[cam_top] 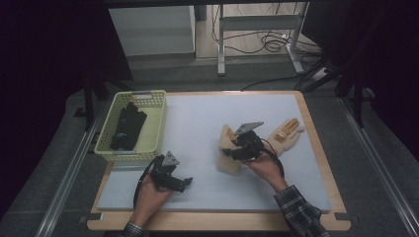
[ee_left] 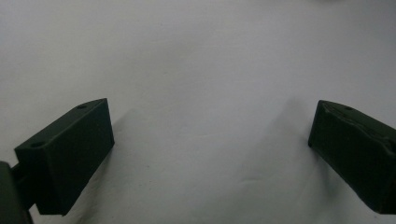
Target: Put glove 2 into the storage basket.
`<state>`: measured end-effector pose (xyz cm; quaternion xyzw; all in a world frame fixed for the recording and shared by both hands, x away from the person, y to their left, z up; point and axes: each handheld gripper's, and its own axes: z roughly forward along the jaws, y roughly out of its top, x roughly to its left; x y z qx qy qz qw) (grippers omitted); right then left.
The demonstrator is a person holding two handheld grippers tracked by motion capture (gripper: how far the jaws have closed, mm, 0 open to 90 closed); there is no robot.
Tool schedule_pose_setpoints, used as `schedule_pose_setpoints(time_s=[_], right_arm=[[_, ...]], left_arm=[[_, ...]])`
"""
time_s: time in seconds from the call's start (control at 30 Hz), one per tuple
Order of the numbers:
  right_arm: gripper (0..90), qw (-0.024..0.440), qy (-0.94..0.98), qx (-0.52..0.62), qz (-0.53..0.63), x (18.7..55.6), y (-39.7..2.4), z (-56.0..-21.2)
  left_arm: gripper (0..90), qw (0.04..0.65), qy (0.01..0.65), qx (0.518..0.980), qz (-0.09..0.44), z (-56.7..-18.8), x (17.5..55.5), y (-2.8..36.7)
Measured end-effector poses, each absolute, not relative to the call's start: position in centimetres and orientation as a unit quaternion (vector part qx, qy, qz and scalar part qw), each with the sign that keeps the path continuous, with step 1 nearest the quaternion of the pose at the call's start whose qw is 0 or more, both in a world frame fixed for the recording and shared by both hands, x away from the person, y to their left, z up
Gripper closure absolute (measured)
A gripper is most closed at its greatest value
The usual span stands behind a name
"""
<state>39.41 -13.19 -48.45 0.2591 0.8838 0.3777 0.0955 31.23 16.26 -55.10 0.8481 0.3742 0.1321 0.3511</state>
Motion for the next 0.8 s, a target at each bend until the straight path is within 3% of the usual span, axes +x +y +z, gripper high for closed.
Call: schedule_pose_setpoints(time_s=[0.07,0.13,0.27,0.47,0.8], right_arm=[[49.6,0.088,0.888,0.248,0.378,38.7,-12.4,-49.4],[38.2,0.058,0.894,0.234,0.378,38.6,-11.7,-50.7],[29.0,0.056,0.899,0.232,0.367,38.5,-11.4,-51.7],[27.6,0.077,0.890,0.250,0.373,38.9,-12.4,-50.5],[28.2,0.136,0.854,0.348,0.360,41.7,-18.9,-49.6]], left_arm=[[0.2,0.351,0.373,0.849,0.133,-55.1,31.2,16.3],[0.2,0.351,0.374,0.848,0.132,-55.1,31.2,16.3],[0.2,0.351,0.374,0.848,0.132,-55.1,31.2,16.3],[0.2,0.351,0.374,0.848,0.132,-55.1,31.2,16.3],[0.2,0.351,0.374,0.848,0.132,-55.1,31.2,16.3]])
